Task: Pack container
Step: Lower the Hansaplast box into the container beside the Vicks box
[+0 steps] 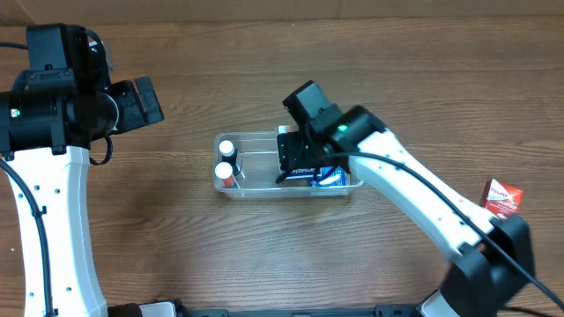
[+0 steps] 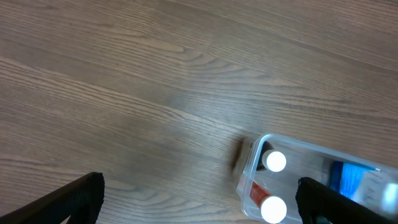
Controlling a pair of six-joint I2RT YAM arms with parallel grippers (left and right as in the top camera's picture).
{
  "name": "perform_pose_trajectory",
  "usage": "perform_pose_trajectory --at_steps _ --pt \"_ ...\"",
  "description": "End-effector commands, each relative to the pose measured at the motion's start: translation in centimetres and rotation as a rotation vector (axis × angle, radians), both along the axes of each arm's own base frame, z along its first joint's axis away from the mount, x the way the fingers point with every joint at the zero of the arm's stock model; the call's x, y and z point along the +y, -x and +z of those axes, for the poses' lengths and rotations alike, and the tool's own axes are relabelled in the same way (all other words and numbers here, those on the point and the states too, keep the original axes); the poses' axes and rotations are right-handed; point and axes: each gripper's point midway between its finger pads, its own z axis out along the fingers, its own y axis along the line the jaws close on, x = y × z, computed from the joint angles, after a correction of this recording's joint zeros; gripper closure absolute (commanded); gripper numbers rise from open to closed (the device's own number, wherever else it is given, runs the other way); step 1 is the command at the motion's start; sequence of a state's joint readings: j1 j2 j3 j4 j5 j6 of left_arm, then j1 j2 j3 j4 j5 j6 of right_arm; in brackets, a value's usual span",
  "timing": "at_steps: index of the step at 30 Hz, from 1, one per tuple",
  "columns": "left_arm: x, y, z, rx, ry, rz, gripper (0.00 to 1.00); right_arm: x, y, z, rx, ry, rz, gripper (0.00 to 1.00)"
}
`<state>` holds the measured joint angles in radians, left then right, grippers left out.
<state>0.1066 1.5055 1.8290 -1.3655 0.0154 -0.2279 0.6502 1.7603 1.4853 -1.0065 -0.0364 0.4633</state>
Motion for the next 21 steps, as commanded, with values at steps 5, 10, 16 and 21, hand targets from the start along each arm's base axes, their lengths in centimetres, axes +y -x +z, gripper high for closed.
perform_pose_trajectory --at_steps 5,10,16,21 --pt "0.1 -0.1 0.9 -0.028 -0.012 -0.017 0.0 0.7 -0.9 -2.8 0.035 0.024 -0.015 0.27" --pt "0.1 -0.1 0.9 -0.027 -0.012 -0.017 0.0 1.0 -0.7 -3.1 0.054 0.016 -0.009 0.26" --pt "0.1 0.2 0.8 -0.017 -0.011 -0.017 0.0 1.2 -0.9 -3.1 0.059 -0.003 -0.054 0.27" --pt "0.1 0.2 0.8 -0.017 -0.011 -0.017 0.0 1.2 -0.9 -3.3 0.056 -0.005 -0.054 0.27"
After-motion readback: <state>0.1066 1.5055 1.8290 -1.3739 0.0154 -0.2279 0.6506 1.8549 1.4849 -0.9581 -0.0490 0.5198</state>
